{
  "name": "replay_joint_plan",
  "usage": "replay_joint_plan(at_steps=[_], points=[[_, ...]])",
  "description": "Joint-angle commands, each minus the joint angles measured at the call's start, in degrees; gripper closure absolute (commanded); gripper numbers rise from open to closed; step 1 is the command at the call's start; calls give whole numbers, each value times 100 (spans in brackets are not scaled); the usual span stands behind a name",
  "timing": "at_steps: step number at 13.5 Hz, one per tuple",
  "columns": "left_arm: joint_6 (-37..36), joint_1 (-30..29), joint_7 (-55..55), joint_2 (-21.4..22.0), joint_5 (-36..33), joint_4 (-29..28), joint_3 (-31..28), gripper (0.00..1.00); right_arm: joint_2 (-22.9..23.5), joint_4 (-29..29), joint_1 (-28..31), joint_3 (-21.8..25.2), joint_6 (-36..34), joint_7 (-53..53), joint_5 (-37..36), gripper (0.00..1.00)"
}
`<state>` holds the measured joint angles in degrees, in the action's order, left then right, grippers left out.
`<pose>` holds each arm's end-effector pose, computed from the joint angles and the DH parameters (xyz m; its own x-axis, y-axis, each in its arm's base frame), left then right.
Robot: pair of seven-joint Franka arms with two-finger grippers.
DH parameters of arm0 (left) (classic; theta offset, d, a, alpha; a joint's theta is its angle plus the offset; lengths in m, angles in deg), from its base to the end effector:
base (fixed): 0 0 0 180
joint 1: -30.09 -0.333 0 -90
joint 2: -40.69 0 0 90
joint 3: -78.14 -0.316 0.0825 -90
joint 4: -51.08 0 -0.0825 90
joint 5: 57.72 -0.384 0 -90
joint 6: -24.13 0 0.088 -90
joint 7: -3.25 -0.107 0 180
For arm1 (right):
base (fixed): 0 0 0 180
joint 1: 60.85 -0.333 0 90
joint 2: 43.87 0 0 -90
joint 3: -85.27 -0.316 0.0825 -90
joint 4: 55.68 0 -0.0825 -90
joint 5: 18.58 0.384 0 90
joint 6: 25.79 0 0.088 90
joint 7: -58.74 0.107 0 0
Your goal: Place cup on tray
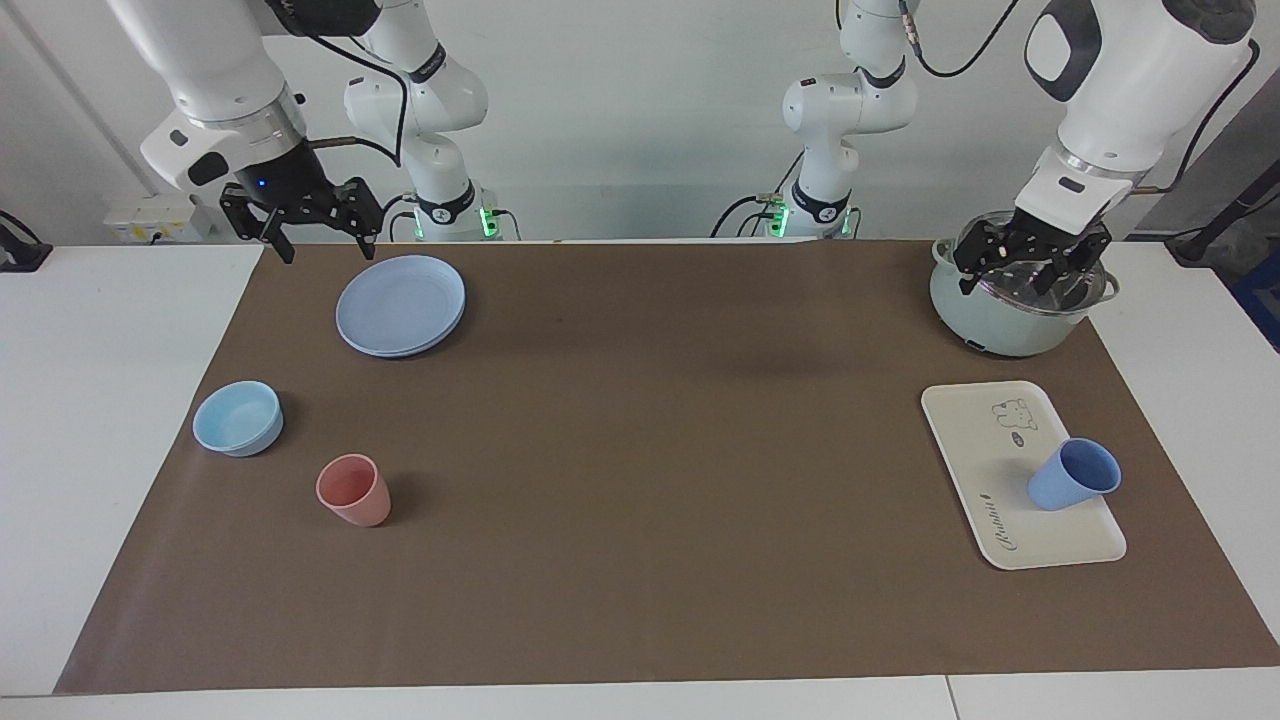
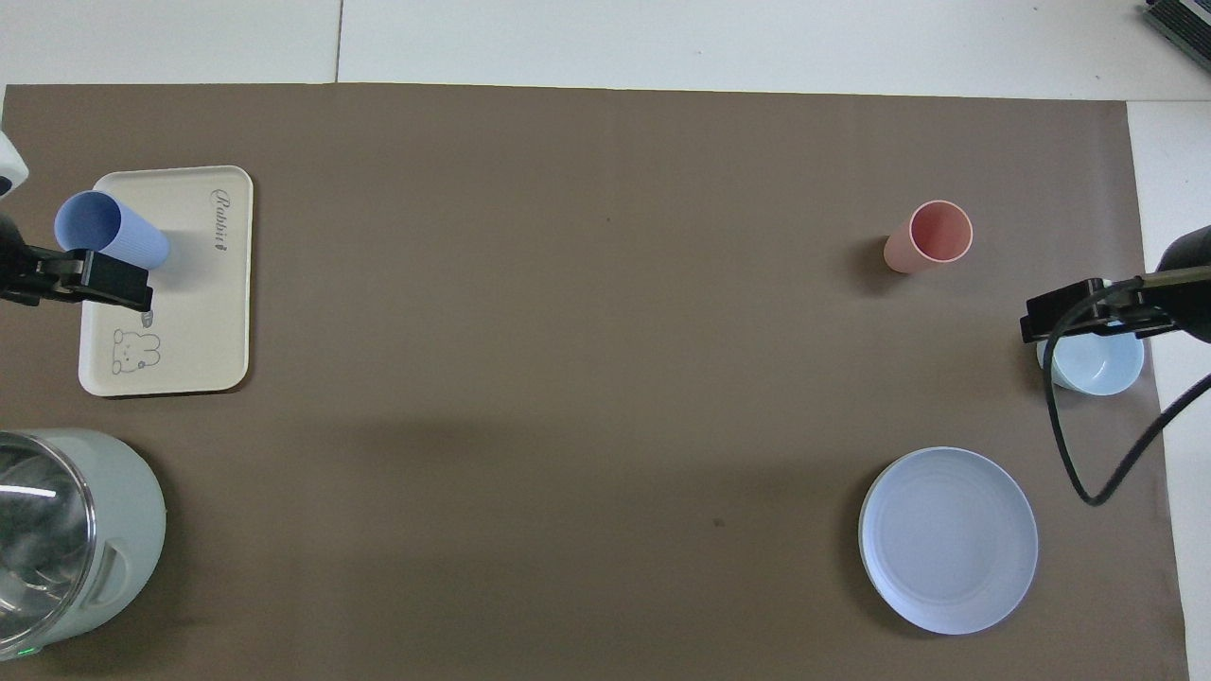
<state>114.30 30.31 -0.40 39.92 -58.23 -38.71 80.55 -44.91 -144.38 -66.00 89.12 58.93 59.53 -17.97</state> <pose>0.5583 -0.0245 0.6190 0.9940 -0.1094 -0.0073 -0.1095 -0.9940 -0.0079 0.5393 0.0131 0.6372 0.9986 0.0099 -0.0515 0.0094 -0.9999 -0.0111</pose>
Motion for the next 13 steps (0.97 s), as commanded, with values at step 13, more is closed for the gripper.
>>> replay_joint_plan(at_steps=[13], points=[[70,-66,-285,104,104,102,-65,0,-116,-174,85,-51,-61,-26,-176,0]])
